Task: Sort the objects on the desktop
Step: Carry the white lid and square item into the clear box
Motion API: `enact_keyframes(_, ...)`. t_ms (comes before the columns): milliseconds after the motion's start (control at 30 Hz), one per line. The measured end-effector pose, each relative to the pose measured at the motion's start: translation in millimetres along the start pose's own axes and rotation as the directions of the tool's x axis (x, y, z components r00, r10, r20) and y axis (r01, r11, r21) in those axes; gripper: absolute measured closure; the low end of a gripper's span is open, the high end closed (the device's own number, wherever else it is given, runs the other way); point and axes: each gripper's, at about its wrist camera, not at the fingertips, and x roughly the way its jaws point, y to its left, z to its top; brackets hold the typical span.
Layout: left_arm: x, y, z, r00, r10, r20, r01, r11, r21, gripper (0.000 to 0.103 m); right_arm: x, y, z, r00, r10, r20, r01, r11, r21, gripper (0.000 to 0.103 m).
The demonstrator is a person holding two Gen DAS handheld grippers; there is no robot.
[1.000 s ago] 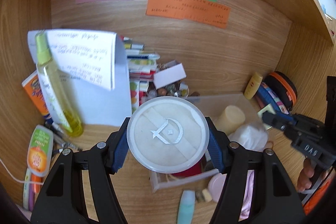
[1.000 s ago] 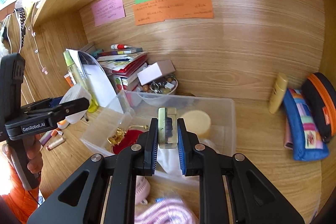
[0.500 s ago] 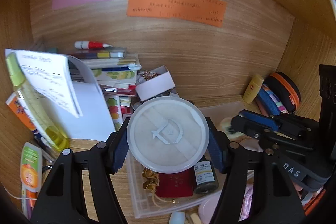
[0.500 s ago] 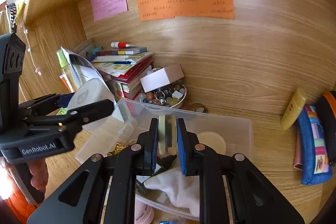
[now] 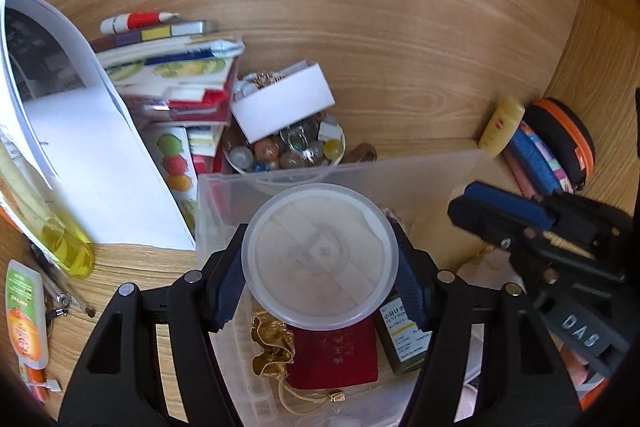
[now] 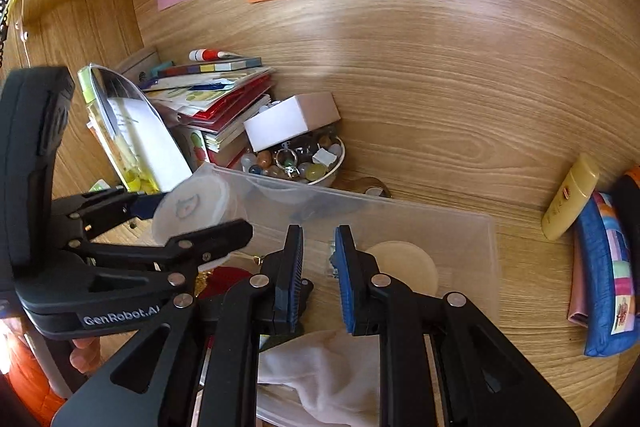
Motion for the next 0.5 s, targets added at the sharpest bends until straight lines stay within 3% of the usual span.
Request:
enact_keyframes(367,12.9,-6.0,-7.6,0.998,0.011,-0.056,-0.009,0.999,0.035,0.038,3.9,-0.9,-1.2,0.999,-0.035,-0.010,0.034,0.999,-0.023,0.087)
enact_keyframes(500,11.3,-8.9,-8.6,0.998,0.017,-0.053,-0.014,0.999,0.050,0.038,4.9,0.9,-2.4,0.999,-0.041,-0.011,0.041,0.999,-0.029,0.074)
